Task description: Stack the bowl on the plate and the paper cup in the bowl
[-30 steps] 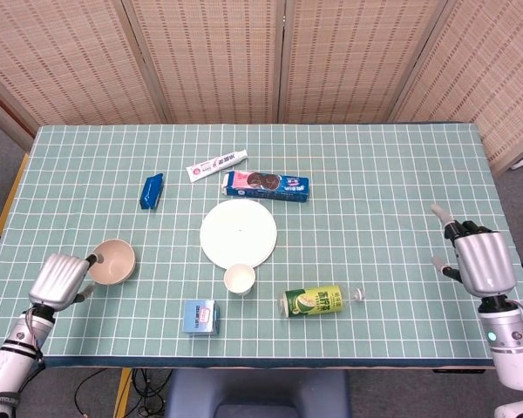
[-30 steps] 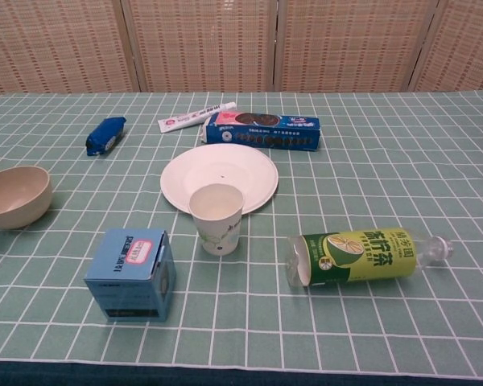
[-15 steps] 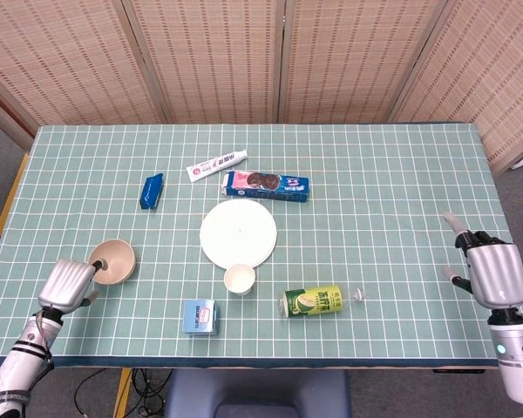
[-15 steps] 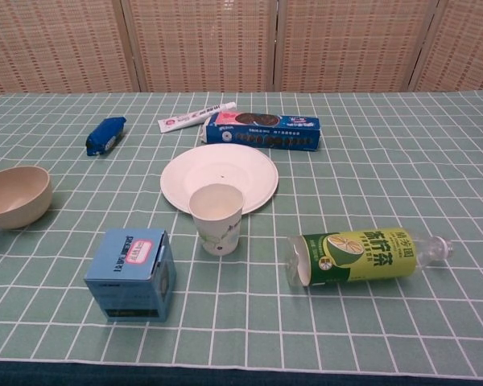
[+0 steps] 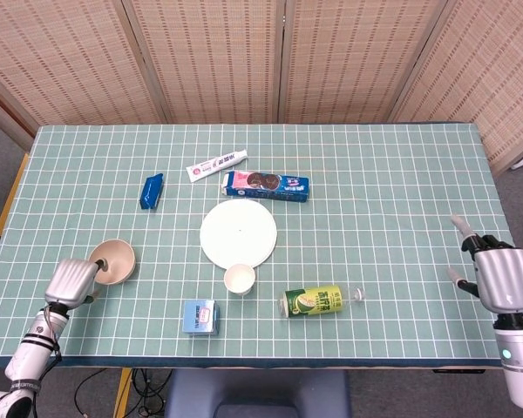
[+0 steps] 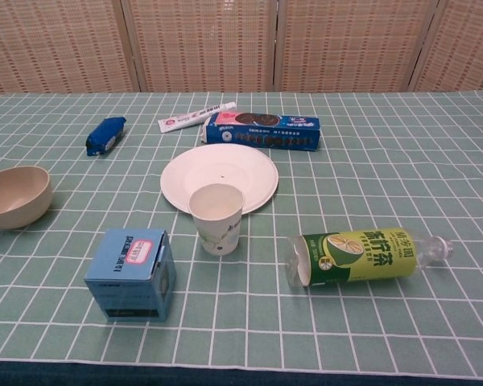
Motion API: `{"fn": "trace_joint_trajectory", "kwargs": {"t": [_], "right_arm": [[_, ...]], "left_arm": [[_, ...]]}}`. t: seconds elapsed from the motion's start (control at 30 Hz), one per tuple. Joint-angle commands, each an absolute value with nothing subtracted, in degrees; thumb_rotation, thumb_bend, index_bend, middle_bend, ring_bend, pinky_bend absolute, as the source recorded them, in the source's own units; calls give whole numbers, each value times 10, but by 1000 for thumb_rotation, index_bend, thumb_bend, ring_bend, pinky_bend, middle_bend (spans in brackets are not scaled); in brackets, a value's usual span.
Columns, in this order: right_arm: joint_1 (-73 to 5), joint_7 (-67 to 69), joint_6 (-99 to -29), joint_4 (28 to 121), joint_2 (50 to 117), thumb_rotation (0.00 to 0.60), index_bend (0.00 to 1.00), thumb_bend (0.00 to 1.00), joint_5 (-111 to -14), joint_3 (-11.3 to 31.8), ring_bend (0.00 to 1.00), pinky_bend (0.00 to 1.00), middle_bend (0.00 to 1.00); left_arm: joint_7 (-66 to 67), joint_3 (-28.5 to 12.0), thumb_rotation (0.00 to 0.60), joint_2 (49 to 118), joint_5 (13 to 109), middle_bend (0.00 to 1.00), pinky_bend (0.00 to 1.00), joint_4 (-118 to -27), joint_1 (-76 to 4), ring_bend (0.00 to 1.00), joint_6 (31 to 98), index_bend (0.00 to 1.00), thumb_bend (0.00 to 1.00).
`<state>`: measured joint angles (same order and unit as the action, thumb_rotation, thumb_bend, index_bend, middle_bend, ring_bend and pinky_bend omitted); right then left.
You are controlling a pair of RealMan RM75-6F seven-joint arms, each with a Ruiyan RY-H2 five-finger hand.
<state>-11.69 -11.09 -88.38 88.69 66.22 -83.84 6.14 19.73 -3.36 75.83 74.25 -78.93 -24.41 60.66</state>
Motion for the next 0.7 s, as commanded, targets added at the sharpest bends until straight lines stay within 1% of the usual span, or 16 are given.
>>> {"fn": "trace_joint_trajectory", "kwargs": {"t": [0.03,0.23,0.47,0.7], "right_arm": [[-115,-110,-883,887,662,600,171,32,-838,62,472,685,498],[-111,-105,-881,888,661,600,171,32,-836,66,473,685,498],[-108,-101,-877,888,661,600,171,31,-835,69,472,685,498],[-105,-97,-875,889,662,600,171,32,-833,72,472,685,498]], "left_arm": [[189,-35,600,767,738,985,1000,-777,-248,929,600,423,250],[181,-36,600,774,731,987,1000,-763,-252,929,592,458,256],[174,-35,600,777,735,987,1000,-758,-255,929,593,520,348],[177,-33,600,776,732,987,1000,-760,-257,929,589,571,378]]}}
